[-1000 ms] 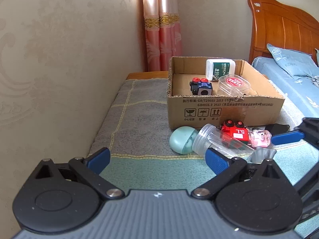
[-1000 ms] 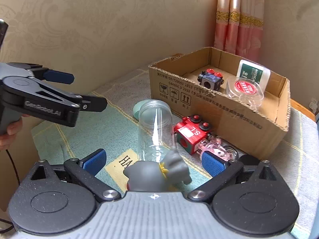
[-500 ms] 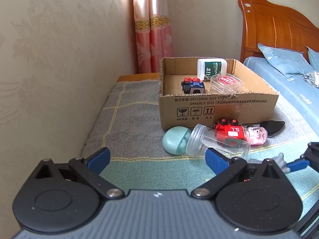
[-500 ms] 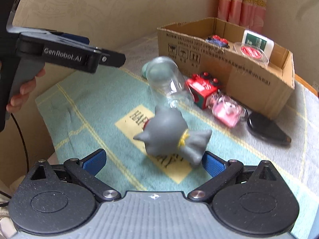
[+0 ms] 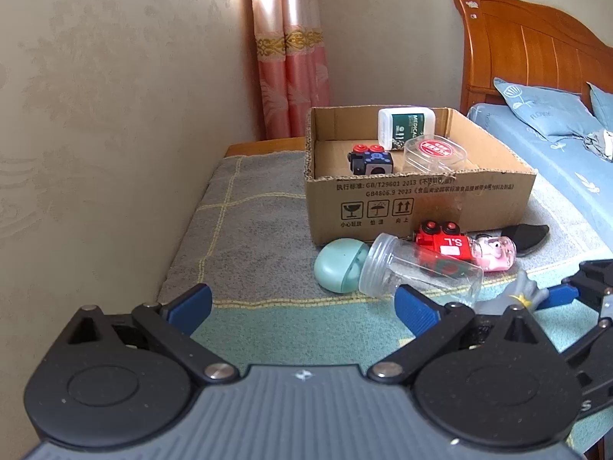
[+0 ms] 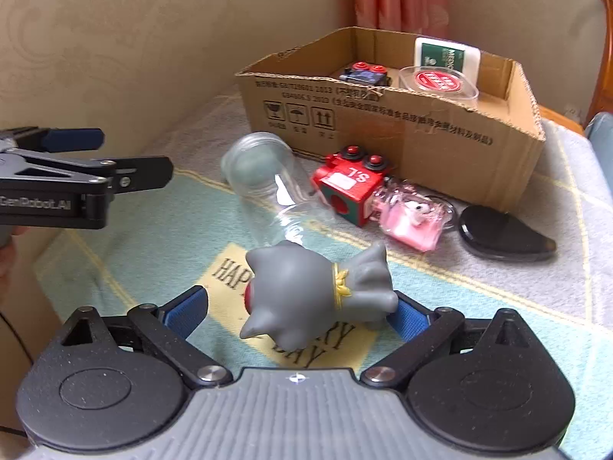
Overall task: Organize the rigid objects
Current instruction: 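Move right tool to the grey cat figurine while left tool approaches the clear jar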
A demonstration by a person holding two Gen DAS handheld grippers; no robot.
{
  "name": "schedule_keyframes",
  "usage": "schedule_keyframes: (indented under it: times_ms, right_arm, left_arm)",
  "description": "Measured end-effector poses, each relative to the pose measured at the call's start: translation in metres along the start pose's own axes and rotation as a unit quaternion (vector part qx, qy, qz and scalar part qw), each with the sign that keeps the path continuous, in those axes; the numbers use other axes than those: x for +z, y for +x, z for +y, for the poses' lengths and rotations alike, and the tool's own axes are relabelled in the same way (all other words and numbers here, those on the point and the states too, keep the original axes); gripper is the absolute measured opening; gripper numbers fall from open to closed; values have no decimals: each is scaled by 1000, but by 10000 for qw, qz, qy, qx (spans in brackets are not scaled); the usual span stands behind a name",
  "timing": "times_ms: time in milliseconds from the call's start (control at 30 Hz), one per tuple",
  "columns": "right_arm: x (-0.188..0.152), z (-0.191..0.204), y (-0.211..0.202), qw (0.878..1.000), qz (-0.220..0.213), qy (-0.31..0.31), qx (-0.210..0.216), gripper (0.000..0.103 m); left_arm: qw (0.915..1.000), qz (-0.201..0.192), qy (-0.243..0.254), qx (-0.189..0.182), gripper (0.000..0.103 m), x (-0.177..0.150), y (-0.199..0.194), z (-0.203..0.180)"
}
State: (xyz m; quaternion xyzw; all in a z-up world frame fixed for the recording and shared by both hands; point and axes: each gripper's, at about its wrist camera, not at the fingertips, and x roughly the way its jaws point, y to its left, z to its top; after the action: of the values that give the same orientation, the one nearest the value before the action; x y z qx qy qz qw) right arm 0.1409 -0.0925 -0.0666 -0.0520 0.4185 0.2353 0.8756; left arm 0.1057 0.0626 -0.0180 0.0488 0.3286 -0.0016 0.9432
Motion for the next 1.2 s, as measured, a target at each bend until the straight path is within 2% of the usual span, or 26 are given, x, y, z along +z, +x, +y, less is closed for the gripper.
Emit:
schedule_keyframes:
  times_ms: [100, 267, 433, 633, 800, 900, 967, 1033, 1200]
  right_arm:
    - [-4, 1, 2, 9990, -121, -210, -365, 98]
    - [-8, -8, -3, 9996, -217, -123, -121, 77]
    - [-10, -10, -13, 9987, -227, -225, -402, 77]
    - [-22, -35, -33, 9983, -137, 122, -562, 77]
    - [-33, -47, -38, 9976, -65, 339, -597, 77]
    - [-35, -48, -39, 9974, -94, 414, -578, 79]
    - [-34, -49, -39, 9974, -134, 432, -558, 87]
    - [-34, -49, -42, 9972, -245, 484, -508, 101]
    - [-34, -51, -45, 9972, -344, 559, -364, 102]
  left_arm:
    - [9999, -18, 66, -157, 101, 0, 0, -2]
    - [9992, -18, 171, -362, 101, 1, 2, -9]
    - [9981, 39, 319, -530, 101, 1, 6, -16]
    - [9944, 132, 502, -921, 101, -1, 16, -29]
    - [9893, 454, 588, -1255, 101, -12, 35, -37]
    - [9876, 520, 665, -1323, 101, -14, 41, -39]
    - [9873, 447, 711, -1349, 101, -12, 43, -40]
    - [9870, 343, 729, -1391, 101, -8, 46, -39]
    - [9834, 173, 677, -1676, 101, 6, 58, -39]
